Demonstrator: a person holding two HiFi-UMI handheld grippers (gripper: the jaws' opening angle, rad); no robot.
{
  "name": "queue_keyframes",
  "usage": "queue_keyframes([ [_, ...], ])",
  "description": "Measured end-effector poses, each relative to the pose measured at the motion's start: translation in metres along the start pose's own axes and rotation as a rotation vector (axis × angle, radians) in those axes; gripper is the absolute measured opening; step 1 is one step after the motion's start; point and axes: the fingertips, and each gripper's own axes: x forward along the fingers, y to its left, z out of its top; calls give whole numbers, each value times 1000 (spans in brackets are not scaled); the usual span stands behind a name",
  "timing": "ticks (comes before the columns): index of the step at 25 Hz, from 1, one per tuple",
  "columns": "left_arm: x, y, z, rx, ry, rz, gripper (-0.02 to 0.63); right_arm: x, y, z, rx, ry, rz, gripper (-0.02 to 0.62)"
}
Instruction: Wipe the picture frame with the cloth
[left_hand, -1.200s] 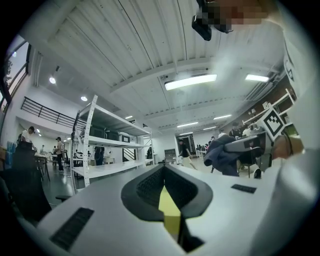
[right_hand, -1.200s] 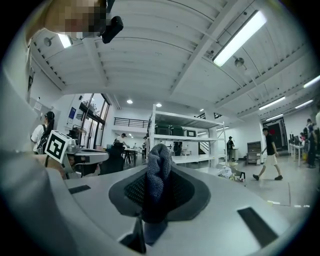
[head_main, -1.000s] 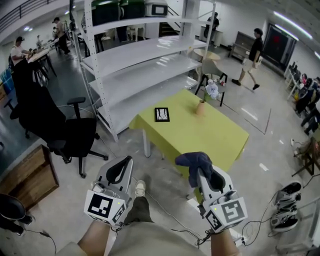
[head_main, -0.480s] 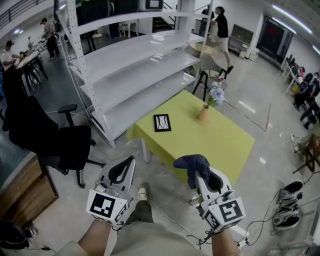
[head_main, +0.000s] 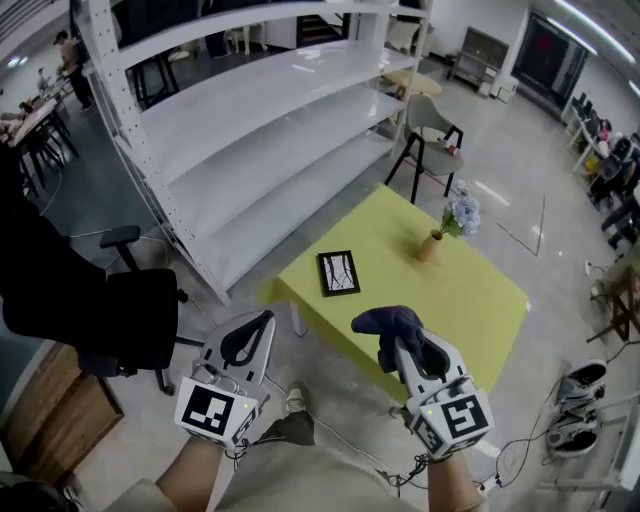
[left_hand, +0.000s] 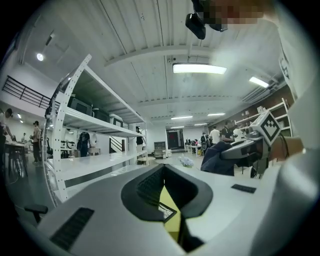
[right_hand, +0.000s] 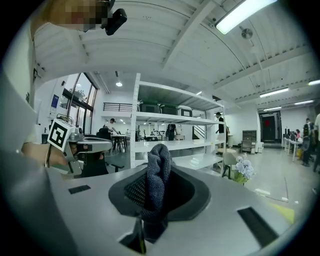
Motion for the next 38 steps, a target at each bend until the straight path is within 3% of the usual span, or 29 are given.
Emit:
queue_keyframes([
  [11,100,106,-5,-32,1,-92,8,134,-33,30,-17,37,-73,71],
  [22,150,132,-23,-23,14,-100,8,174,-73,33,1,41,-122,71],
  [28,170,126,-28,-38,47,-60,8,193,-98,30,2,64,-70,71],
  [38,220,113,-63,-35,127,-21,8,257,-137,-12,1,187,117,71],
])
